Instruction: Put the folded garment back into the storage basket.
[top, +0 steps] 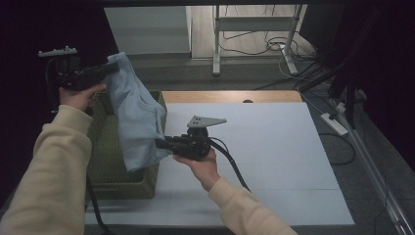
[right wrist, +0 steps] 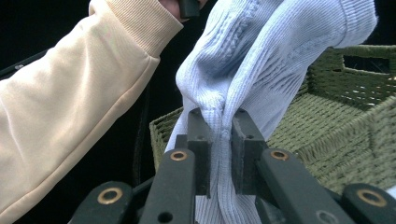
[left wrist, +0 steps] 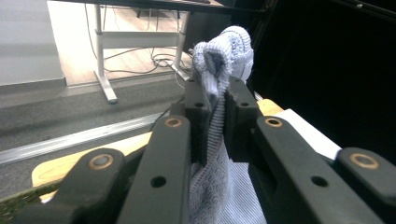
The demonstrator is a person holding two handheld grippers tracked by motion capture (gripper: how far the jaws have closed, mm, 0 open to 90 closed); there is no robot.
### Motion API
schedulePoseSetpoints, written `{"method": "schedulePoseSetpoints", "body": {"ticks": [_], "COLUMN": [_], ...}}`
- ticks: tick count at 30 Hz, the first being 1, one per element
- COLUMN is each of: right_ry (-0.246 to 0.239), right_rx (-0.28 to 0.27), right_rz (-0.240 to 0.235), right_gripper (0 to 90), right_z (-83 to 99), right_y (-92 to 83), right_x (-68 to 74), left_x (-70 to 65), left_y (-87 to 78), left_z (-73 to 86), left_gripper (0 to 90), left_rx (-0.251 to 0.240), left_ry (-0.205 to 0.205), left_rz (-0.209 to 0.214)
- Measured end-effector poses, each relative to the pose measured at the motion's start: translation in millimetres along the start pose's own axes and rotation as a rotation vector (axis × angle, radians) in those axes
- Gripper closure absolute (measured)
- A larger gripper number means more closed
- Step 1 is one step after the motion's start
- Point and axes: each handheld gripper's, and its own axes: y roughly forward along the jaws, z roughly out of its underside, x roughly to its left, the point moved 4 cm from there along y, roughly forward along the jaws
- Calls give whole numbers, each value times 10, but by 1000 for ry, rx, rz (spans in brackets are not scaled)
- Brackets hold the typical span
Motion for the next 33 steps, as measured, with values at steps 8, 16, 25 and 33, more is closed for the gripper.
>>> {"method": "schedulePoseSetpoints", "body": {"ticks": [8, 16, 25, 33], "right_ry": [0, 14, 22, 34], "right_rx": [9, 22, 56, 84], "right_rz": [-5, 0, -11, -7], "right_gripper": [797, 796, 796, 796], "right_z": [15, 52, 130, 210], "right_y": [141, 325, 579, 717], "right_x": [4, -40, -33, -60], "left_x": [100, 236, 434, 570], "left_y": [-46, -100, -169, -185], "left_z": [47, 116, 245, 379], "left_gripper": [807, 807, 807, 807], "left_rx": [1, 14, 27, 40], "left_ry": [-16, -24, -52, -80], "left_rz": [-15, -45, -72, -87]}}
